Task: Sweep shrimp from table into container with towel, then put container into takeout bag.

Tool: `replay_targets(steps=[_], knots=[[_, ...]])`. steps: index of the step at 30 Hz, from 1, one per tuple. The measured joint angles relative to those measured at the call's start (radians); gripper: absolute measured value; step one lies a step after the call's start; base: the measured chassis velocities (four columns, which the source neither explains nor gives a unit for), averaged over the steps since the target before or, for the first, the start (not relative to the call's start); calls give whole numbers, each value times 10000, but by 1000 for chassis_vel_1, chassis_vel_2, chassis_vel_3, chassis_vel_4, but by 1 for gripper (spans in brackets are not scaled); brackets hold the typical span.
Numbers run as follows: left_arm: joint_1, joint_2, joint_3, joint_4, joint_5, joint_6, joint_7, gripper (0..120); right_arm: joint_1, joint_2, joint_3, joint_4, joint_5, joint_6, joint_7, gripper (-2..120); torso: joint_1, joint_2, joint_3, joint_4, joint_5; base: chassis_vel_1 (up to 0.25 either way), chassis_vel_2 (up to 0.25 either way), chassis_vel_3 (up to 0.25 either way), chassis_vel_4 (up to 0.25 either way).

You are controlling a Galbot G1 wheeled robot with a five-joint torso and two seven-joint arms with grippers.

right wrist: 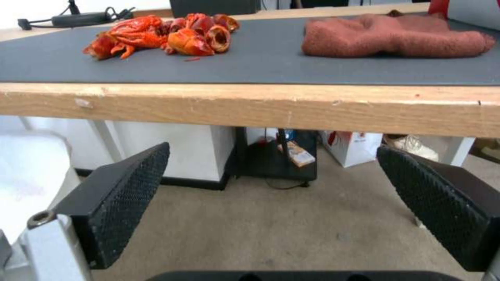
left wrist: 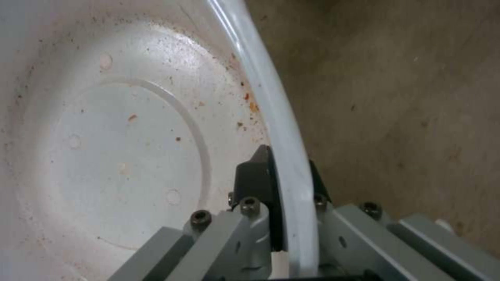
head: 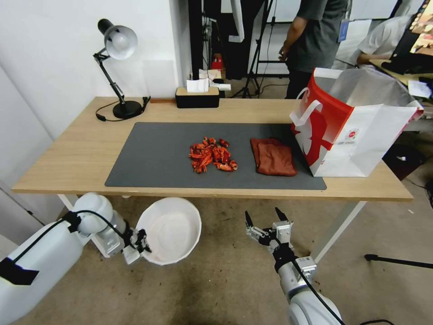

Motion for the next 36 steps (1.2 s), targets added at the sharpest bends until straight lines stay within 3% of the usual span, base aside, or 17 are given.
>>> replay_targets(steps=[6,11,13,16,22,25,27,29,30,31,33,35,36], knots=[[-389,-46,356,-428,355,110,-185,0,113,-39,-13,28,55,-30,-22,100,-1,0,-1,-1,1,0,0,0,0],[-591,-151,522,-474,582,111,-185,0,443,-390,-241,394,1190,-308,-122,100,0,0,-1,-3,1,0,0,0,0],[-647,-143,698,-522,643,101,-176,0,1233,-852,-477,680,2463,-519,-50,100,-1,0,-1,3,0,0,0,0,0],[-654,-128,761,-528,653,99,-172,0,1628,-1061,-593,692,2885,-626,76,100,0,0,-1,-2,0,0,0,0,0],[-655,-64,891,-572,670,77,-173,0,4045,-1933,-1603,-555,3818,-757,843,100,0,-1,0,0,1,0,0,0,0],[-659,-51,948,-624,691,58,-173,0,5894,-2129,-2470,-1708,4086,-961,1702,100,1,-1,1,1,-1,0,0,0,0],[-659,-51,952,-624,696,58,-173,0,6040,-2129,-2541,-1788,4102,-1013,1812,100,1,-1,0,1,-2,0,0,0,0],[-660,-63,999,-627,738,47,-174,0,7325,-2066,-3129,-2502,4056,-1763,3033,100,1,0,1,1,-1,0,0,0,0],[-660,-63,999,-627,738,47,-174,0,7325,-2066,-3129,-2502,4056,-1763,3033,100,1,0,1,1,-1,0,0,0,0],[-660,-79,1029,-631,747,41,-173,0,7939,-2009,-3365,-2804,3934,-2429,4085,100,0,0,1,2,-3,0,0,0,0],[-660,-82,1036,-631,750,40,-173,0,8052,-1993,-3415,-2860,3927,-2600,4356,100,0,-1,0,2,-2,0,0,0,0],[-675,-121,1115,-644,781,36,-174,0,8664,-1877,-3631,-3207,3895,-3598,5918,100,0,-1,0,1,-2,0,0,0,0],[-675,-121,1115,-644,781,36,-174,0,8664,-1877,-3631,-3207,3895,-3598,5918,100,0,-1,0,1,-2,0,0,0,0]])
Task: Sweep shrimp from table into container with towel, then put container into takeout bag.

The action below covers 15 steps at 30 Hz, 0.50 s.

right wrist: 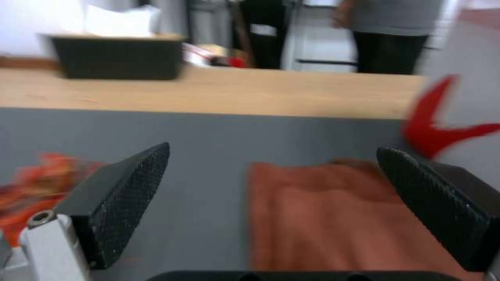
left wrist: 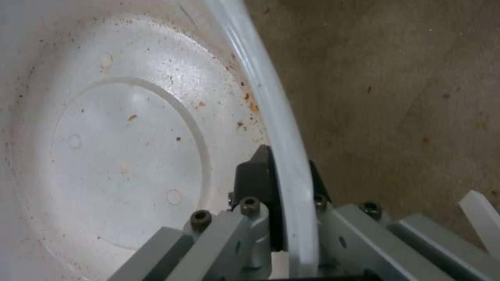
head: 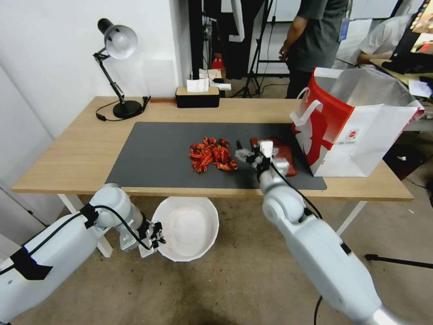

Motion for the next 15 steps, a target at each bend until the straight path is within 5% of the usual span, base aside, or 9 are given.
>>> replay_targets(steps=[7,15], knots=[[45,-40,81,-64,17,3,24,0,104,-66,270,-209,556,-1044,1034,100,-1,0,-1,-3,1,0,0,0,0],[63,17,78,-50,8,14,70,0,29,-101,476,-399,1157,-1246,1144,100,-2,2,-1,-1,1,0,0,0,0]])
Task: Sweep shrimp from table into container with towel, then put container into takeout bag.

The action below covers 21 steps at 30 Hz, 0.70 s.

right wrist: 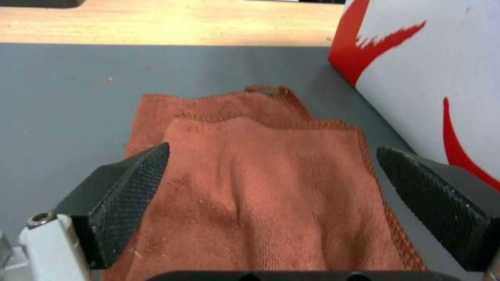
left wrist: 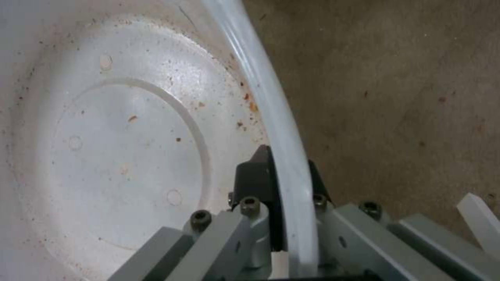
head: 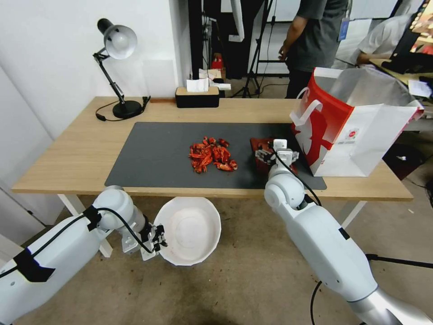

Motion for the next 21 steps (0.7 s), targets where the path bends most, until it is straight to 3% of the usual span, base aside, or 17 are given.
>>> replay_targets(steps=[12,21], knots=[[100,-39,4,28,-27,-2,-25,0,-167,170,70,-203,62,26,20,100,0,-1,0,0,0,0,0,0,0],[309,138,-162,-15,-104,-51,-82,0,-238,27,64,-68,591,181,-52,68,0,0,0,1,0,0,0,0,0]])
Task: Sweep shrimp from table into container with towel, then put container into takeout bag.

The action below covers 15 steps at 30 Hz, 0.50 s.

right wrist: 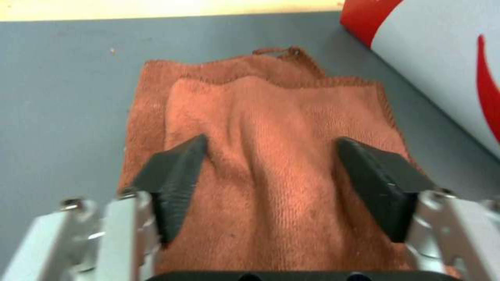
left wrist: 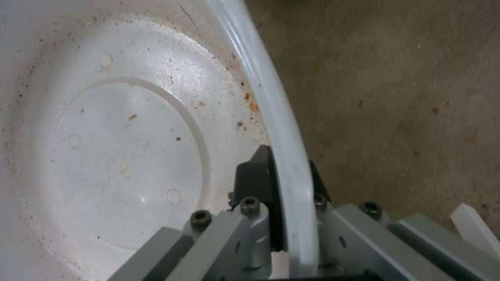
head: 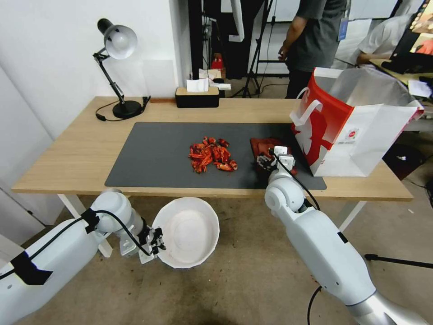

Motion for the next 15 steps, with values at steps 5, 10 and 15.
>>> replay_targets(steps=[5,10,15], knots=[[-2,-36,19,-13,-2,-6,-11,0,-45,-35,-20,131,240,-106,8,46,0,0,0,-1,0,0,0,0,0],[-5,-65,60,-8,-2,-12,-22,0,-64,-47,-24,187,556,-130,102,31,0,0,-1,-1,-1,0,0,0,0],[-13,-97,81,44,-1,-27,-42,0,10,-124,-12,227,1035,-230,233,11,0,0,-1,-1,-1,0,0,0,0]])
